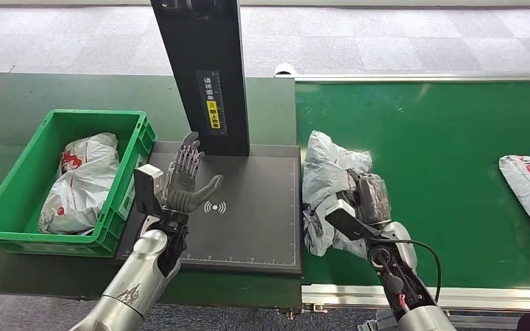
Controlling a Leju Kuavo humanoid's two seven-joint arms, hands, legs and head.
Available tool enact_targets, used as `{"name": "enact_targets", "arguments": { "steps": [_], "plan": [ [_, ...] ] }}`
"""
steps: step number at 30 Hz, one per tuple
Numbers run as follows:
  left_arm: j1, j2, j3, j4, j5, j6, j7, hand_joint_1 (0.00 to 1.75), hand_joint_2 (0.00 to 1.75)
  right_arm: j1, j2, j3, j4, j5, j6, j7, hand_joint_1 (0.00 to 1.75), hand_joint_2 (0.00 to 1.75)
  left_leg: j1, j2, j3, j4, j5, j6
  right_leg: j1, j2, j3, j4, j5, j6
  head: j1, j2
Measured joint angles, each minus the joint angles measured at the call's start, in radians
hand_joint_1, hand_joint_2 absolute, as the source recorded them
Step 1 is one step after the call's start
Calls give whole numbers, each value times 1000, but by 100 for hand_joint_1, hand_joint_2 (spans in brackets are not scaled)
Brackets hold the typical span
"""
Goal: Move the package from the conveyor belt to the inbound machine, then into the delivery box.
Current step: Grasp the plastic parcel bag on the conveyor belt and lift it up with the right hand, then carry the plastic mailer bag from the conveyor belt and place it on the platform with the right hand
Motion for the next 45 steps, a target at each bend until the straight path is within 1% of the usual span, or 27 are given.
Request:
{"name": "enact_targets", "arguments": {
  "steps": [5,8,11,13,14,17,19,24,30,34,45],
  "plan": [
    [-15,-3,0,15,0,12,-17,0,175,85,-23,2,-201,-143,-173,-16,175,175,0,0,0,0,0,0,0,0,0,0,0,0,0,0],
    [-26,-3,0,22,-5,25,-22,0,175,119,-35,2,-326,-169,-226,-17,175,175,0,1,0,0,0,0,0,0,0,0,0,0,0,0],
    [-37,-5,0,31,-5,37,-26,0,175,142,-37,-13,-436,-155,-232,-17,175,175,0,1,0,0,0,0,0,0,0,0,0,0,0,0],
    [-41,-6,0,34,-14,76,-44,0,175,156,-35,-27,-494,-150,-232,-17,175,175,0,0,0,0,0,0,0,0,0,0,0,0,0,0],
    [-41,-7,1,34,-23,116,-62,0,175,162,-34,-34,-521,-148,-232,-17,175,175,0,0,0,0,0,0,0,0,0,0,0,0,0,0],
    [-39,-14,16,24,-42,279,-147,0,175,184,-29,-57,-596,-134,-232,-17,175,175,0,1,-1,0,0,0,0,0,0,0,0,0,0,0],
    [-33,-18,33,-5,-30,354,-182,0,175,197,-26,-70,-640,-126,-232,-17,175,175,0,0,-1,0,0,0,0,0,0,0,0,0,0,0],
    [-11,-24,68,-91,-9,413,-195,0,175,217,-22,-84,-726,-91,-232,-17,175,175,0,0,-1,0,0,0,0,0,0,0,0,0,0,0],
    [27,-28,102,-233,-66,543,-197,0,175,235,-16,-86,-835,49,-232,-17,175,175,0,0,-1,0,0,0,0,0,0,0,0,0,0,0],
    [44,-28,108,-302,-78,569,-198,0,175,235,-15,-76,-862,105,-232,-17,175,175,0,0,-1,0,0,0,0,0,0,0,0,0,0,0],
    [60,-28,114,-361,-78,584,-198,0,175,233,-18,-60,-875,112,-232,-17,175,175,0,0,-1,0,0,0,0,0,0,0,0,0,0,0]
  ]
}}
